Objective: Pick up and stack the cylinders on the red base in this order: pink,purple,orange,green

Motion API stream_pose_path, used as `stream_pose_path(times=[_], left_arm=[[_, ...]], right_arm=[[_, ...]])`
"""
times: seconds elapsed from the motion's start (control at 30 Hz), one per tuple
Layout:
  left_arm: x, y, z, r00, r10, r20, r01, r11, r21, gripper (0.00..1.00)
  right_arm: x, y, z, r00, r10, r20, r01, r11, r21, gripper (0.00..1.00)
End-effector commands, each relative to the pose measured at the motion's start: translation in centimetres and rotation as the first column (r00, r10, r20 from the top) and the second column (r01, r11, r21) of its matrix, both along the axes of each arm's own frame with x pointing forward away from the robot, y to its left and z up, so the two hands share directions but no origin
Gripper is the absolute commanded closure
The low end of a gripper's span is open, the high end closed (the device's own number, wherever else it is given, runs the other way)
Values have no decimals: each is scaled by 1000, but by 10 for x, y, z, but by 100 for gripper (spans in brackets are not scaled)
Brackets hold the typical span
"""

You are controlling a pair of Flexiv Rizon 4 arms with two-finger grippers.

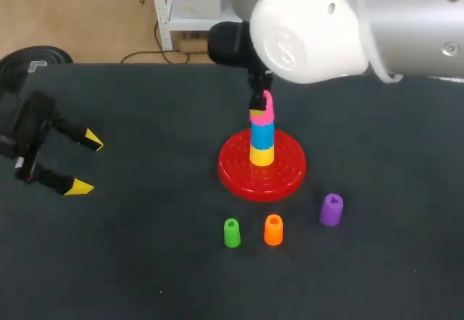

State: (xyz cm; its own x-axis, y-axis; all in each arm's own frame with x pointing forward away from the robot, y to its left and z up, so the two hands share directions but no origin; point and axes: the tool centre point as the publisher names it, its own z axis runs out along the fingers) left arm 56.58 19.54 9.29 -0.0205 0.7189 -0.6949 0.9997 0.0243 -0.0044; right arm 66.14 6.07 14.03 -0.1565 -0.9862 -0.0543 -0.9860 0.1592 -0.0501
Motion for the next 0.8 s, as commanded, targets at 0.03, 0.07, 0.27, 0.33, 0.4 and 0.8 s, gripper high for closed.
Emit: stream_pose_path(times=[0.03,0.07,0.27,0.33,0.4,0.8], left_arm=[[0,1,-1,1000,-1,2,1,1000,-2,0],[0,1,-1,1000,-1,2,1,1000,-2,0],[0,1,-1,1000,-1,2,1,1000,-2,0],[0,1,-1,1000,-1,2,1,1000,-2,0],[0,1,-1,1000,-1,2,1,1000,-2,0],[0,1,-1,1000,-1,2,1,1000,-2,0]], right_arm=[[2,-6,-3,1000,-1,2,1,1000,19,100],[3,-7,-4,1000,-3,-3,3,1000,27,100],[9,-6,-10,1000,3,-21,-3,1000,22,100],[10,-5,-12,1000,4,-24,-4,1000,18,100],[11,-4,-13,1000,6,-26,-5,1000,18,100],[9,3,-18,999,24,-35,-23,999,32,100]])
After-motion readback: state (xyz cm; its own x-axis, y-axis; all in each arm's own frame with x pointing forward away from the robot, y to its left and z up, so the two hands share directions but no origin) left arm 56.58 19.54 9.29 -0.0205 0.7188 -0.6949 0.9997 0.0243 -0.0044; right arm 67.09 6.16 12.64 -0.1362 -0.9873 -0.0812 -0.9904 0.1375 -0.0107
